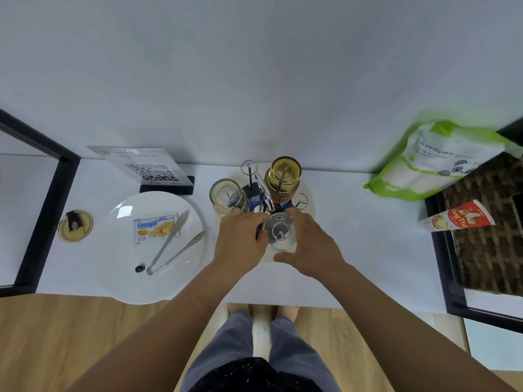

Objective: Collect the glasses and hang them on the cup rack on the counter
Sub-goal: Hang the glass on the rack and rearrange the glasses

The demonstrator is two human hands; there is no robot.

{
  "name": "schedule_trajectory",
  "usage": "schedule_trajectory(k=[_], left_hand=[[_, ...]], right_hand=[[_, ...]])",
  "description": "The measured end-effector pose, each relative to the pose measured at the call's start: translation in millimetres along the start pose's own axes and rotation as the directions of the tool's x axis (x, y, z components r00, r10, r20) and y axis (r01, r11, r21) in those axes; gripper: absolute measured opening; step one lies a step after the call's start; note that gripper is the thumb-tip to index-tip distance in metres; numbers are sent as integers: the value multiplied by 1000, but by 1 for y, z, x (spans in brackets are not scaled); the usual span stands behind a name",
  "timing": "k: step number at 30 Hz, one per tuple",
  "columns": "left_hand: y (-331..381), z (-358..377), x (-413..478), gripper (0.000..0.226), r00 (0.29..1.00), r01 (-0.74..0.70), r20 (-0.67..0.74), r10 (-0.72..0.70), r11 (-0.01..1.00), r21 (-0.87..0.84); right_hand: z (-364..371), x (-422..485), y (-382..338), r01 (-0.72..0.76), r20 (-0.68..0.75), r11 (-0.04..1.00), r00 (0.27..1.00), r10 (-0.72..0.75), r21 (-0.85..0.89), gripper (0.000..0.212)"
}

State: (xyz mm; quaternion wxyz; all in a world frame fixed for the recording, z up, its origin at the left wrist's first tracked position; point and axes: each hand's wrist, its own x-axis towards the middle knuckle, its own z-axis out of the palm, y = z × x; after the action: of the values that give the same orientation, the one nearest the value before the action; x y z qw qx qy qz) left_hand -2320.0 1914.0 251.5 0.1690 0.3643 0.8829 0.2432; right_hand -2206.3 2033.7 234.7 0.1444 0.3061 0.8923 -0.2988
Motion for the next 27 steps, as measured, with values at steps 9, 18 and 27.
schedule_trajectory(k=[9,18,27], left_hand=[[-7,0,-3,41,1000,-26,19,25,1000,10],[-18,-6,8,40,998,-40,-45,40,999,15],[-29,-17,8,28,997,-46,-53,51,994,98]], right_hand=[[-14,-8,4,18,26,999,1000,-17,-41,105],[-27,-8,22,18,9,999,1000,-18,-45,75],[-47,17,21,-10,-228,1000,974,6,-19,41]])
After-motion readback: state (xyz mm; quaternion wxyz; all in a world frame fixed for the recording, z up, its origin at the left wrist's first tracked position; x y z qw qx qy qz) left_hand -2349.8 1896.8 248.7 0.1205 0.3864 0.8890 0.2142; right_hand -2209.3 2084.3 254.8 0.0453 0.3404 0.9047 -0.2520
